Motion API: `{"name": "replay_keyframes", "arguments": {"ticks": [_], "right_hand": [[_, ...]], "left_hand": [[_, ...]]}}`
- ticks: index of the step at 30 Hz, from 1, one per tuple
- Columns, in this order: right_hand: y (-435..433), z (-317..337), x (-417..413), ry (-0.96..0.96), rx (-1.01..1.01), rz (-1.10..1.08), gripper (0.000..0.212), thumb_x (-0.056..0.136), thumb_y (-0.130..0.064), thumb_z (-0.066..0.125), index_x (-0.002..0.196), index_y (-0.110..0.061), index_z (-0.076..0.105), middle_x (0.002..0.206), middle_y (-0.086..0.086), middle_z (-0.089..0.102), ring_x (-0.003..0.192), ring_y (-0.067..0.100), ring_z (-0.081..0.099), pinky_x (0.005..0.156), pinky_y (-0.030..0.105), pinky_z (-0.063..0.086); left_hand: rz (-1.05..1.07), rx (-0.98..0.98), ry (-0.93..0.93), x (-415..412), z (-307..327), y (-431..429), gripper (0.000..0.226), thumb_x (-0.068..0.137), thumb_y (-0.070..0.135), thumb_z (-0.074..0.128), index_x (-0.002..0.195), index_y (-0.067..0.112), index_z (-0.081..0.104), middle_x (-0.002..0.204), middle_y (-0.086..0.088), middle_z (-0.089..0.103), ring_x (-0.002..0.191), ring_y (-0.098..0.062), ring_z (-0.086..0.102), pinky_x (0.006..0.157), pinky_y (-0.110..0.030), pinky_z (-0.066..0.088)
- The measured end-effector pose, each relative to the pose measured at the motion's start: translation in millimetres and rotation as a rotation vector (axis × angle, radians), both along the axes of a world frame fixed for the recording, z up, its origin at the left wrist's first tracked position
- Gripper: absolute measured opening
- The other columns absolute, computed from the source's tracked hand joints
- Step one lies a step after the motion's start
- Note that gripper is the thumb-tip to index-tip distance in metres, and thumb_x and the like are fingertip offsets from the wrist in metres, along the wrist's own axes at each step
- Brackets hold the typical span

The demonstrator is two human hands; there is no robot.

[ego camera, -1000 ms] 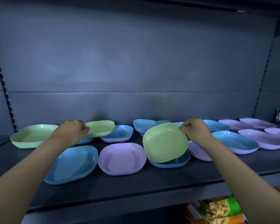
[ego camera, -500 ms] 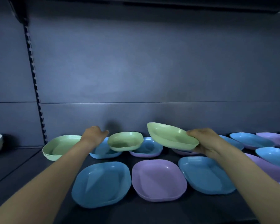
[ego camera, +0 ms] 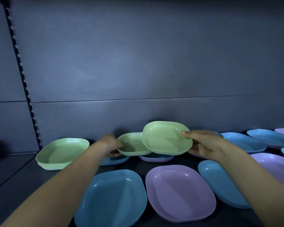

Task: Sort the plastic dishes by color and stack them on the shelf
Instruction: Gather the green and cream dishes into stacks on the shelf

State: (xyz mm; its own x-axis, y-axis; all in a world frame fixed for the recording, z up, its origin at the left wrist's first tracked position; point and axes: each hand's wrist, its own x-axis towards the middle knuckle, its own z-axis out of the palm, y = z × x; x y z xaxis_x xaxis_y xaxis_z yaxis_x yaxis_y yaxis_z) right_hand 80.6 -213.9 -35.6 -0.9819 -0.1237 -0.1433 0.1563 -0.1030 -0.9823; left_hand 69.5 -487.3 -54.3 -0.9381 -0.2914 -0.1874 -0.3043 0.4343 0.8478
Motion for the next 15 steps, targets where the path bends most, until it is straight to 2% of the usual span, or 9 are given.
{"name": "replay_keyframes", "arguments": {"ticks": [4,7,10,13,15], "right_hand": [[1.4,-6.0,0.6,-0.016,0.011,-0.006,0.001,0.085,-0.013,0.065,0.086,-0.013,0.065,0.069,0.000,0.071,0.061,0.013,0.066,0.050,0.021,0.055],[4.7,-6.3,6.5,-0.016,0.016,-0.016,0.002,0.085,-0.013,0.066,0.087,-0.013,0.065,0.073,0.001,0.070,0.068,0.015,0.065,0.054,0.023,0.054],[5.7,-0.6,17.5,-0.004,0.003,-0.016,0.002,0.086,-0.014,0.065,0.086,-0.013,0.064,0.069,0.000,0.070,0.070,0.016,0.063,0.054,0.024,0.052],[4.9,9.0,33.1,0.024,-0.015,-0.003,0.004,0.088,-0.015,0.063,0.088,-0.011,0.062,0.081,0.003,0.067,0.074,0.017,0.060,0.062,0.029,0.048],[3.8,14.9,45.5,0.043,-0.014,0.011,0.005,0.089,-0.016,0.062,0.087,-0.011,0.061,0.082,0.003,0.064,0.073,0.017,0.059,0.062,0.029,0.047]], "left_hand": [[-0.023,0.216,-0.002,0.3,0.9,-3.7,0.015,0.089,0.006,0.060,0.077,0.005,0.052,0.074,-0.010,0.059,0.063,-0.017,0.057,0.036,-0.018,0.051],[-0.083,0.323,0.018,11.9,8.0,-5.6,0.009,0.091,0.013,0.059,0.084,0.008,0.055,0.078,-0.007,0.063,0.057,-0.013,0.064,0.042,-0.020,0.054],[-0.117,0.385,0.082,31.2,17.0,-5.9,0.007,0.092,0.019,0.057,0.090,0.012,0.057,0.083,-0.004,0.065,0.065,-0.014,0.065,0.047,-0.021,0.057],[-0.111,0.383,0.181,57.8,25.8,-5.4,0.007,0.092,0.021,0.058,0.094,0.014,0.057,0.088,-0.002,0.066,0.073,-0.015,0.064,0.048,-0.020,0.057],[-0.092,0.385,0.236,80.3,31.1,-5.7,0.010,0.092,0.021,0.058,0.097,0.013,0.056,0.089,-0.002,0.067,0.073,-0.014,0.065,0.048,-0.020,0.056]]}}
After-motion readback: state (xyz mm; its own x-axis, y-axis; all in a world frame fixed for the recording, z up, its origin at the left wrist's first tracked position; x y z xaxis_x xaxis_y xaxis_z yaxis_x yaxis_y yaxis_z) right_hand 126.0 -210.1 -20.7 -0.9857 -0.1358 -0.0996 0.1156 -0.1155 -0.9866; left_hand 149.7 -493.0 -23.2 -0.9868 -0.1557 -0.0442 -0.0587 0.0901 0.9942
